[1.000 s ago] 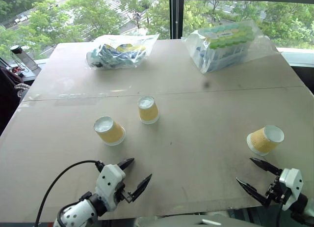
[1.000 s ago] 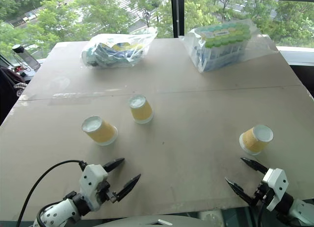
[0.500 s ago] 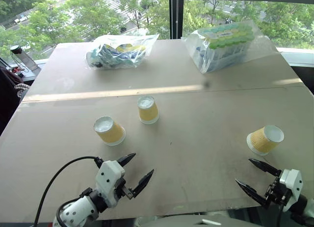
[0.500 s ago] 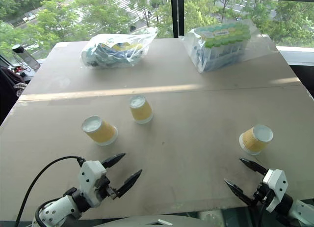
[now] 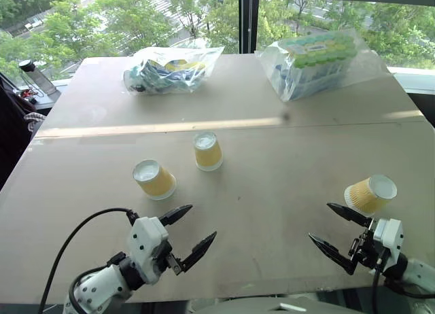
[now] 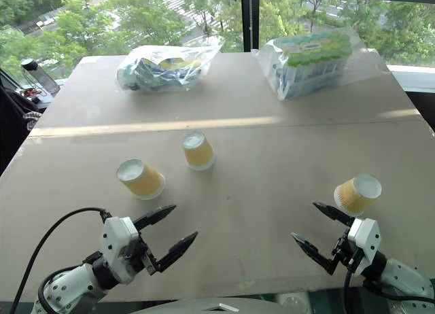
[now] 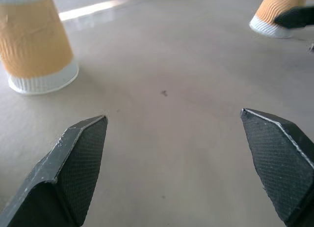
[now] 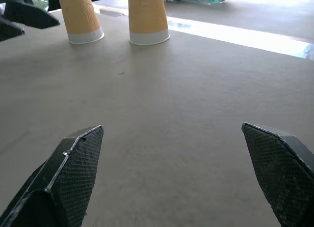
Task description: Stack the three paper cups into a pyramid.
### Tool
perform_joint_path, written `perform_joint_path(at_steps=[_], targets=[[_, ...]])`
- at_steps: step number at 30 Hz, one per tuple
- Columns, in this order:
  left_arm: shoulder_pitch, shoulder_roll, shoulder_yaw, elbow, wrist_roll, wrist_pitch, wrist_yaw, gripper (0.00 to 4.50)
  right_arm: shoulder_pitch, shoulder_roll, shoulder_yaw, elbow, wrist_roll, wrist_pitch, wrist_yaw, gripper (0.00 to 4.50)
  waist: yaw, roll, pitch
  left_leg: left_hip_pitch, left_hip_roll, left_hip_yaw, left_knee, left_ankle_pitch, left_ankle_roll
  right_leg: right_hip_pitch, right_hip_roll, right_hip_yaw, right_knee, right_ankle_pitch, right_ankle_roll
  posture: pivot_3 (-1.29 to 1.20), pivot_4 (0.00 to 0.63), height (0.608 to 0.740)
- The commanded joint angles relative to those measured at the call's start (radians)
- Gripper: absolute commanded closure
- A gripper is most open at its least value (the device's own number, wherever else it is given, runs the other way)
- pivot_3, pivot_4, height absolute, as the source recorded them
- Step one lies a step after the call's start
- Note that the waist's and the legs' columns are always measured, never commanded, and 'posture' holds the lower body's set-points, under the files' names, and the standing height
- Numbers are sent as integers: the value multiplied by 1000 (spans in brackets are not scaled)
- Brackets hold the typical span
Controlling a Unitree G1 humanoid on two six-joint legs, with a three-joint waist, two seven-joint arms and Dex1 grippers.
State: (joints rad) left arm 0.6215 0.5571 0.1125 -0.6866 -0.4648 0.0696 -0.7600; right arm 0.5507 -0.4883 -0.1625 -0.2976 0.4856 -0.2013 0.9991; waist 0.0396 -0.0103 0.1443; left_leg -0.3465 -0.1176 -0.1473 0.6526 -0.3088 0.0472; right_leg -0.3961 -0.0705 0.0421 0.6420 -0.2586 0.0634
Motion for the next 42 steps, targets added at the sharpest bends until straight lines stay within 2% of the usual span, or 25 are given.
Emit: perform_joint_path(at_steps=[1,4,8,16,20,27,42], targets=[[-42,57,12,-84,-97,39,-59,37,54,2,-63,-1,15,-52,4,0,0,0,0,0,0,0,0,0,0,0,0,0,0,0,0,0,150,740],[-160,111,0,-112,-208,126,-75,37,108,34,-114,-7,24,-89,-26,0,1,1,0,0,0,0,0,0,0,0,0,0,0,0,0,0,150,740],[-270,193,-27,-86,-214,197,-130,37,123,89,-162,-28,37,-95,-106,0,-6,2,-1,2,0,0,0,0,0,0,1,0,1,0,0,0,150,740],[-456,258,-39,-25,-290,313,-195,37,16,144,-227,-105,38,47,-375,0,-23,5,-3,2,0,1,0,0,-1,-1,1,-1,2,0,0,0,150,740],[-484,283,-31,-11,-294,326,-250,37,-48,146,-233,-120,43,123,-462,0,-26,5,-3,2,0,1,-1,1,-1,-2,2,0,2,0,0,0,150,740],[-511,302,-9,11,-282,330,-284,37,-140,138,-231,-94,18,184,-527,0,-26,6,-3,1,0,1,-1,1,-1,-2,2,0,1,0,0,0,150,740],[-522,291,19,-28,-306,352,-258,37,-308,140,-208,-11,-41,248,-593,0,-26,6,-3,1,0,1,-1,1,-1,-2,2,1,1,0,0,0,150,740]])
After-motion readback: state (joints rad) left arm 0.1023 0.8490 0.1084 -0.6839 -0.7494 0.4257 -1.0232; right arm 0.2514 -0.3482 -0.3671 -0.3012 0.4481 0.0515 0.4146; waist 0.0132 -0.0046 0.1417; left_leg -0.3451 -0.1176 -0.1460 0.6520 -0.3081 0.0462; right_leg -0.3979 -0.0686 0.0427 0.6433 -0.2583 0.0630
